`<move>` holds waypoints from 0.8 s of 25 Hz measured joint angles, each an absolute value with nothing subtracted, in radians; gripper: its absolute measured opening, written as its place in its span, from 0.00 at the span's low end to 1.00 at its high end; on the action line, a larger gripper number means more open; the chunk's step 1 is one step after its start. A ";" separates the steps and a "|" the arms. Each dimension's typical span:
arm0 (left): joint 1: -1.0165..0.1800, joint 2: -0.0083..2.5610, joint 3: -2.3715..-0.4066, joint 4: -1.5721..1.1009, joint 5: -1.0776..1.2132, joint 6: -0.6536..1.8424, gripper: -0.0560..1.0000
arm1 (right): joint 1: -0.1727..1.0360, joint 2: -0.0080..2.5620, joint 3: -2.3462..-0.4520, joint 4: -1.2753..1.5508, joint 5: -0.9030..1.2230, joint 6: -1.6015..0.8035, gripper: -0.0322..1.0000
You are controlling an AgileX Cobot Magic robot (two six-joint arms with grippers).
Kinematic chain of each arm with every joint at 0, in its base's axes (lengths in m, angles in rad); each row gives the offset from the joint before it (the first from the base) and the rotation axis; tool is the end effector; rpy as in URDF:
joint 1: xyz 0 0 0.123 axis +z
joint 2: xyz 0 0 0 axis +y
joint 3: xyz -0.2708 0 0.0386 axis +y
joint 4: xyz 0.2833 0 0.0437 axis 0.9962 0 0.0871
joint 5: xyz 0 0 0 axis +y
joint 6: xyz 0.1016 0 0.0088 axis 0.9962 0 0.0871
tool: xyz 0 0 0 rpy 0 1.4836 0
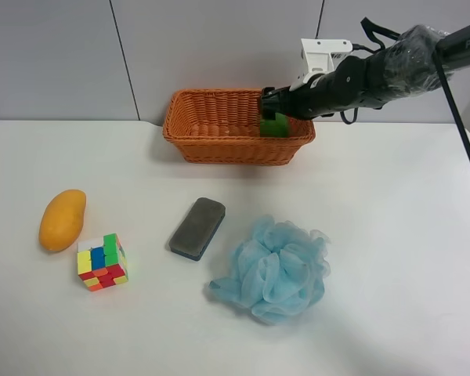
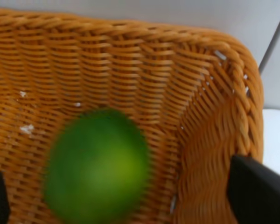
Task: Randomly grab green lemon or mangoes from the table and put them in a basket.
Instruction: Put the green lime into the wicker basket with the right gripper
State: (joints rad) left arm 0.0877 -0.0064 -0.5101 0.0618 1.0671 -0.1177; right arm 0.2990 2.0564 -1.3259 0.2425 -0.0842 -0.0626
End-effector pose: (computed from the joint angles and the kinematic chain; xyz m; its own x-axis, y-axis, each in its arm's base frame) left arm 0.0442 0.0094 0.2923 -0.4309 -0.1258 -0.8936 -0.1742 0.9832 -0.0545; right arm 0.4660 0.1415 0.1336 -0.5503 0.0167 -0.8348 -0.1831 0.9731 0.1402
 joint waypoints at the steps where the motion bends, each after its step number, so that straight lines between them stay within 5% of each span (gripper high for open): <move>1: 0.088 -0.006 -0.510 0.062 1.067 -0.118 0.99 | 0.299 2.056 -1.326 0.242 -0.084 -0.063 0.92; 13: 0.088 -0.006 -0.510 0.062 1.067 -0.118 0.99 | 0.299 2.049 -1.326 0.242 -0.057 -0.063 0.92; 20: 0.088 -0.006 -0.510 0.062 1.067 -0.118 0.99 | 0.299 1.891 -1.326 0.214 0.197 -0.136 0.92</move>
